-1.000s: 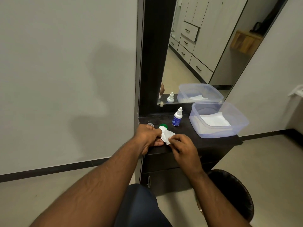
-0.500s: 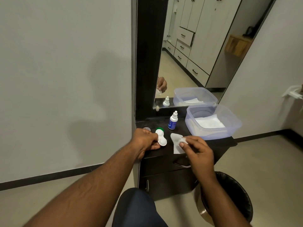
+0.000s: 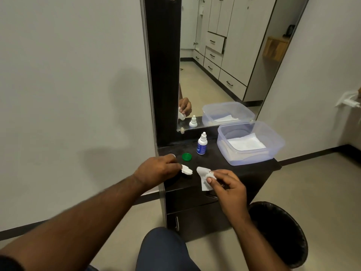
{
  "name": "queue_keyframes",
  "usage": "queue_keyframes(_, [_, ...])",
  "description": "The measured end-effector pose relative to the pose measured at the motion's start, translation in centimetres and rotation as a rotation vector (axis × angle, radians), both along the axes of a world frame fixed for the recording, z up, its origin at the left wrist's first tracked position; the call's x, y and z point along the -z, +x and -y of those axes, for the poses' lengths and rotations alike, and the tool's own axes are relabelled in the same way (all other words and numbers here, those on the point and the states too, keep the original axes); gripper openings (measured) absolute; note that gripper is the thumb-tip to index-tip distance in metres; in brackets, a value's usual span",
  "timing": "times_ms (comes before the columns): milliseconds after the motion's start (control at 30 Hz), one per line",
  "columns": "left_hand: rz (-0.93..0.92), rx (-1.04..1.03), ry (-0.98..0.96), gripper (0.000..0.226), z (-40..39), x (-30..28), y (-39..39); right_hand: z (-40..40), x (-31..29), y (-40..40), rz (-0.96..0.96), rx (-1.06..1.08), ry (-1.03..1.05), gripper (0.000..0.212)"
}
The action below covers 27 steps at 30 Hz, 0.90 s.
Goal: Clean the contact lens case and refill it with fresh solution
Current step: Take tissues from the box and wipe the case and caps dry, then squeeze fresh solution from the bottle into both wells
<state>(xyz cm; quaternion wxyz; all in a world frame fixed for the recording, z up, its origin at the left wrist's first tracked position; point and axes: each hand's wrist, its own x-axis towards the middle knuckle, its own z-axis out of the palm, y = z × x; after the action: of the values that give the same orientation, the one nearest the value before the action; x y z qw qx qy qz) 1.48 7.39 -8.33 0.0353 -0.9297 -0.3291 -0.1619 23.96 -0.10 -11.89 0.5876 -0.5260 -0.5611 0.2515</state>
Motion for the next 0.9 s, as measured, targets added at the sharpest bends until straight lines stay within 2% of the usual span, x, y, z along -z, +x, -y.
queue_keyframes(133, [-0.035, -0.014, -0.053, 0.032, -0.4, 0.6, -0.5, 0.1, 0.3, -0.7, 0.029, -0.039, -0.004, 0.025])
queue_keyframes(233, [0.075, -0.092, -0.126, 0.036, 0.4, 0.3, -0.1, -0.1, 0.6, -0.9, 0.021, -0.031, -0.005, 0.027])
queue_keyframes(367, [0.282, -0.47, -0.299, 0.027, 1.6, -0.8, 2.7, -0.4, 0.5, -0.8, -0.009, -0.013, -0.013, 0.022])
queue_keyframes(433, [0.34, -0.588, -0.388, 0.04, 1.7, -1.2, 4.5, -0.4, 0.3, -0.6, -0.039, 0.006, -0.015, 0.023])
queue_keyframes(500, [0.293, -0.625, -0.466, 0.057, 1.3, -1.3, 5.9, -0.3, 0.1, -0.2, -0.056, 0.022, -0.013, 0.024])
queue_keyframes(600, [0.18, -0.626, -0.525, 0.063, 0.9, -2.1, 7.0, 0.1, 0.1, 0.9, -0.05, 0.044, -0.01, 0.025])
queue_keyframes(800, [0.005, -0.55, -0.574, 0.047, 0.4, -3.9, 6.9, 1.2, 0.7, 4.1, -0.04, 0.082, -0.009, 0.021])
queue_keyframes(900, [-0.051, -0.495, -0.376, 0.031, 1.3, -4.9, 8.3, 1.6, 1.4, 6.0, -0.023, 0.114, -0.041, 0.017])
